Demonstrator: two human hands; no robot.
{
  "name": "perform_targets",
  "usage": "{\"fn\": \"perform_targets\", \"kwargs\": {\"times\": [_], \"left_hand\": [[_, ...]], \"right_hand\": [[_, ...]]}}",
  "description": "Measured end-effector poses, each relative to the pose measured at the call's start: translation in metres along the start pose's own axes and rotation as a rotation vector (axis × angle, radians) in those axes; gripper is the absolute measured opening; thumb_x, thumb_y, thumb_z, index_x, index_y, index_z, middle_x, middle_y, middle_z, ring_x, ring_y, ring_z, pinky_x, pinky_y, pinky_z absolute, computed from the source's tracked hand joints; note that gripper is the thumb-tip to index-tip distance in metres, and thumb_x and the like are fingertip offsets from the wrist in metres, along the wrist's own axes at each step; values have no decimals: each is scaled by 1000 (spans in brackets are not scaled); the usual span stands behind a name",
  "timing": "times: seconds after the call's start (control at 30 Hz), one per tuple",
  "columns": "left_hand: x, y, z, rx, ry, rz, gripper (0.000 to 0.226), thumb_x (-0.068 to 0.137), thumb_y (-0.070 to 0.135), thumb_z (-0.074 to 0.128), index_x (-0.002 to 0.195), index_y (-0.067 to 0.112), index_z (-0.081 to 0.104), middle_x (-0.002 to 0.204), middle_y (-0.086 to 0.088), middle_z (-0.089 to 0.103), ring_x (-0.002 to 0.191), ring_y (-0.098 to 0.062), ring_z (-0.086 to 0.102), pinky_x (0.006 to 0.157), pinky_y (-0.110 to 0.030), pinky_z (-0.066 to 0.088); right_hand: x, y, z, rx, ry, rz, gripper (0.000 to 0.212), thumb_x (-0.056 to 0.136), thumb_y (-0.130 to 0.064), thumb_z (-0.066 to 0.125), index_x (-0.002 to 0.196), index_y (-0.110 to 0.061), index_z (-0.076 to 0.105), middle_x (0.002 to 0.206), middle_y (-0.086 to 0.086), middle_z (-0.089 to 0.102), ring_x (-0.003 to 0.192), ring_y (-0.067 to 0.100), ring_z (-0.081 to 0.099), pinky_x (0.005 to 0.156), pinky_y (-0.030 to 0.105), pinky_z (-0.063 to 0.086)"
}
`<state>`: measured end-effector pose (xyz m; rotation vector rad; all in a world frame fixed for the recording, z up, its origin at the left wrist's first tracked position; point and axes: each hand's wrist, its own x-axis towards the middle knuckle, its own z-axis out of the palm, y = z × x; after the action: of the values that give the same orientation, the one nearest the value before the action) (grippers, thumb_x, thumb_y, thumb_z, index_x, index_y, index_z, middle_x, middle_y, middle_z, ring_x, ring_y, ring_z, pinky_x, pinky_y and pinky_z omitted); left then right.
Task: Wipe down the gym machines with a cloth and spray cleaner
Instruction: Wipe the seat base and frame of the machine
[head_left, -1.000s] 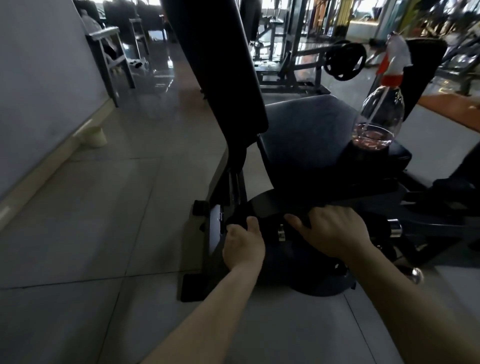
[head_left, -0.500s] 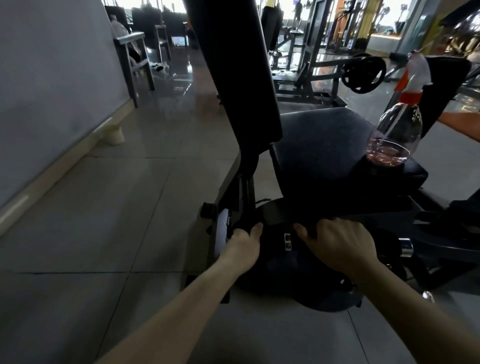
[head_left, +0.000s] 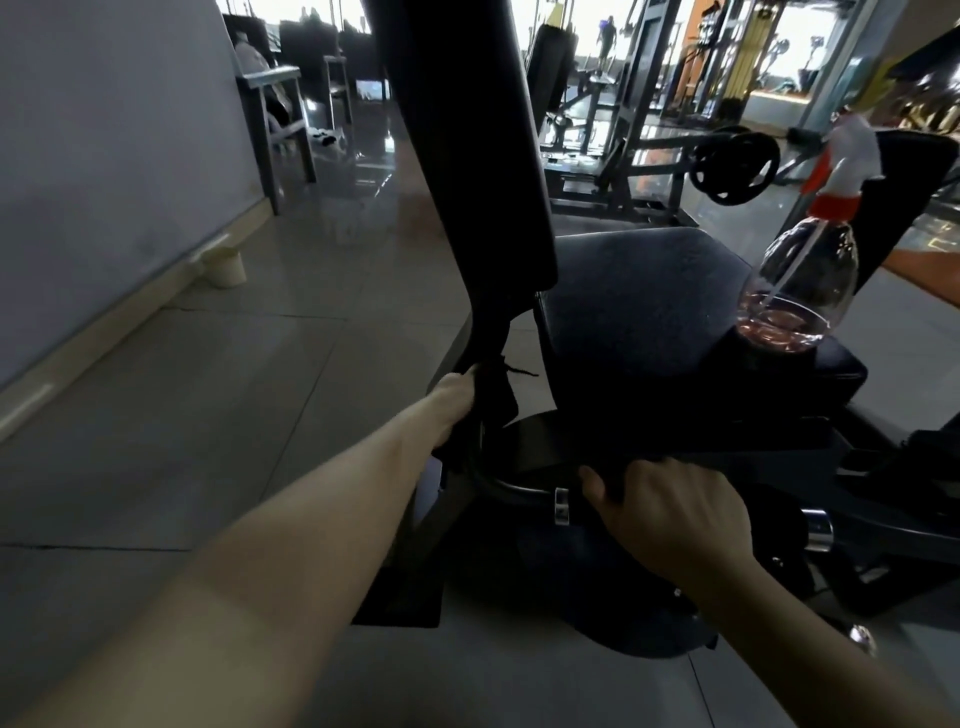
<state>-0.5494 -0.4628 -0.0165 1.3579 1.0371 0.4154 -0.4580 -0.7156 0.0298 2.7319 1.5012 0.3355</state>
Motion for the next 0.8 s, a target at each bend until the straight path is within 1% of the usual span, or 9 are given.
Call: {"fn": "perform_targets", "kwargs": {"times": [0.07, 0.1, 0.23, 0.37, 0.5, 0.6, 0.67, 0.73, 0.8], "left_hand": [[-13, -3, 2, -73, 9, -9, 53, 107, 39, 48, 144, 0, 52, 139, -17, 60, 127, -34, 59, 91, -32, 50], [-23, -7, 4, 13, 20, -7, 55, 108, 40, 46, 145, 0, 49, 141, -18, 58, 127, -34, 57, 95, -32, 45], [-76, -34, 19, 532, 180, 71, 43, 105, 34, 49, 134, 3, 42, 133, -18, 55, 120, -37, 56, 88, -34, 41], [-87, -39, 37, 443, 254, 39, 37, 105, 29, 46, 133, 7, 37, 131, -16, 54, 112, -35, 59, 89, -40, 49], [-28, -3, 35, 552, 280, -2, 48, 105, 27, 51, 141, -3, 39, 137, -20, 56, 121, -38, 58, 86, -35, 44], [19, 8, 25, 364, 278, -47, 49, 105, 22, 53, 146, -5, 43, 142, -19, 55, 128, -38, 56, 99, -40, 48], [47, 6, 18, 29, 149, -117, 46, 106, 16, 51, 146, -4, 46, 146, -21, 53, 133, -39, 53, 102, -42, 49], [58, 2, 11, -302, 57, -148, 38, 101, 13, 55, 137, -2, 57, 133, -20, 61, 117, -37, 64, 92, -40, 57], [49, 1, 9, -370, -72, -114, 20, 97, 12, 62, 115, 5, 68, 104, -15, 68, 85, -29, 71, 72, -34, 60]], "right_hand": [[-1, -1, -3, -3, -5, 8, 71, 93, -75, 22, 66, -20, 58, 60, -5, 55, 59, 17, 58, 59, 29, 48], [-1, -2, -3, -3, -6, 12, 71, 93, -75, 22, 67, -20, 59, 59, -5, 53, 61, 18, 59, 58, 29, 46], [-3, -3, -4, 3, -16, 12, 72, 94, -75, 20, 68, -20, 60, 61, -5, 56, 64, 18, 63, 59, 30, 49], [-3, -4, -4, 3, -6, 25, 71, 94, -74, 22, 68, -20, 60, 59, -4, 55, 54, 16, 53, 54, 29, 43], [-3, -1, -3, -33, -1, 20, 71, 94, -73, 21, 64, -19, 55, 55, -5, 50, 48, 13, 42, 49, 29, 34], [-4, -4, -5, -30, 34, 7, 73, 94, -73, 19, 64, -19, 58, 54, -5, 51, 46, 12, 43, 48, 27, 35], [-3, -2, -2, -37, 37, 10, 73, 94, -73, 18, 63, -19, 57, 53, -5, 50, 45, 12, 41, 48, 27, 34], [-2, -3, -2, -58, 47, 8, 72, 94, -73, 19, 60, -19, 52, 51, -4, 46, 44, 13, 38, 47, 27, 31], [-2, -3, -1, -67, 52, 12, 72, 93, -74, 19, 59, -19, 51, 51, -4, 44, 45, 15, 38, 48, 28, 33]]}}
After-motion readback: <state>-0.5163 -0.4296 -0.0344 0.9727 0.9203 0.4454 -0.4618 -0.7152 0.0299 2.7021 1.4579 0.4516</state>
